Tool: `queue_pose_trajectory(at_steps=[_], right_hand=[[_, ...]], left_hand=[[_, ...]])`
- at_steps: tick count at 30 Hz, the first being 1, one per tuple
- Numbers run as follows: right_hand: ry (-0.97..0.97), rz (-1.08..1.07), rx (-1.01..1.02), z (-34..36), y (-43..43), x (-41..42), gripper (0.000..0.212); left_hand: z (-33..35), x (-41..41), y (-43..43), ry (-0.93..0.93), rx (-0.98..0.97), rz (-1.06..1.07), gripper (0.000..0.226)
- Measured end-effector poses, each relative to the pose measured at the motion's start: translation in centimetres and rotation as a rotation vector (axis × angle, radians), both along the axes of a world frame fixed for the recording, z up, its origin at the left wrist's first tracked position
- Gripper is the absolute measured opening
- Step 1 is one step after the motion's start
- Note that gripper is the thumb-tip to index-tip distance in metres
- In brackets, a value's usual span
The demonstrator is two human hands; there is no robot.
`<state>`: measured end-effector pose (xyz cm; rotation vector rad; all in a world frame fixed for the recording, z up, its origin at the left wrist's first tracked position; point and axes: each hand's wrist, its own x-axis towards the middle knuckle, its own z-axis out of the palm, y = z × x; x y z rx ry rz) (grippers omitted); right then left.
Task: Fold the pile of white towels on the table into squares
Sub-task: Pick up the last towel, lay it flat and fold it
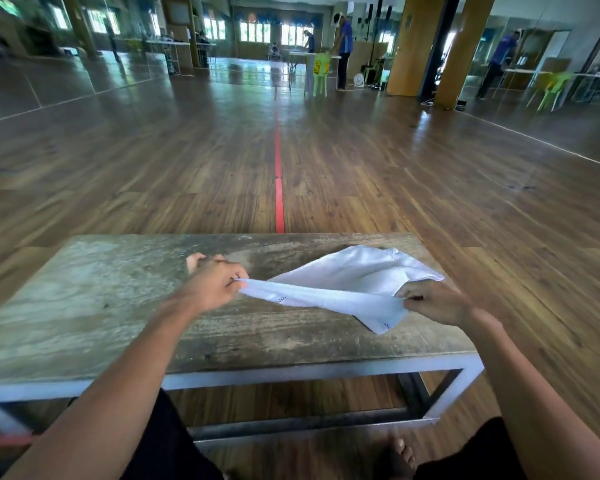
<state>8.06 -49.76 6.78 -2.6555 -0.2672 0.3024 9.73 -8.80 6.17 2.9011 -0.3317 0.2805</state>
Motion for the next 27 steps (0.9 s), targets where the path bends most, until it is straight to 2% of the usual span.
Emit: queue_pose_trajectory(at_steps=[2, 7, 10, 14, 18, 21, 24, 27], right_hand=[[0.064, 0.055, -0.005, -0.1, 1.0, -0.6, 0.02], [0.032, 0.116, 0.061, 0.3, 4.2, -2.2, 0.013], [-0.021, 0.18, 0.074, 0.5, 6.7, -3.1, 0.015], [-0.021, 0.205, 0.151, 0.2, 9.1, -4.1, 0.017], [-0.097, 0.166, 0.247, 0.2, 10.1, -4.4, 0.017], [-0.107, 0.125, 0.299, 0.3, 9.9, -4.5, 0.018], [-0.103, 0.109, 0.274, 1.8, 9.6, -3.8, 0.018], [-0.186, 0.07, 0.266, 6.0, 9.0, -2.0, 0.021]], left_hand=[[-0.6, -2.1, 1.7, 0.08, 0.032, -0.009, 0.01], [-0.6, -7.0, 5.4, 0.142, 0.032, 0.013, 0.015], [-0.4, -9.5, 7.8, 0.117, -0.003, 0.074, 0.025], [-0.2, -12.2, 10.3, 0.066, -0.046, 0.156, 0.02], [-0.9, -14.2, 10.9, -0.017, -0.189, 0.169, 0.027], [-0.2, -14.9, 10.0, -0.036, -0.337, 0.149, 0.019], [2.2, -13.7, 9.5, -0.021, -0.32, 0.108, 0.006], [6.7, -11.0, 9.9, -0.011, -0.298, 0.055, 0.008]])
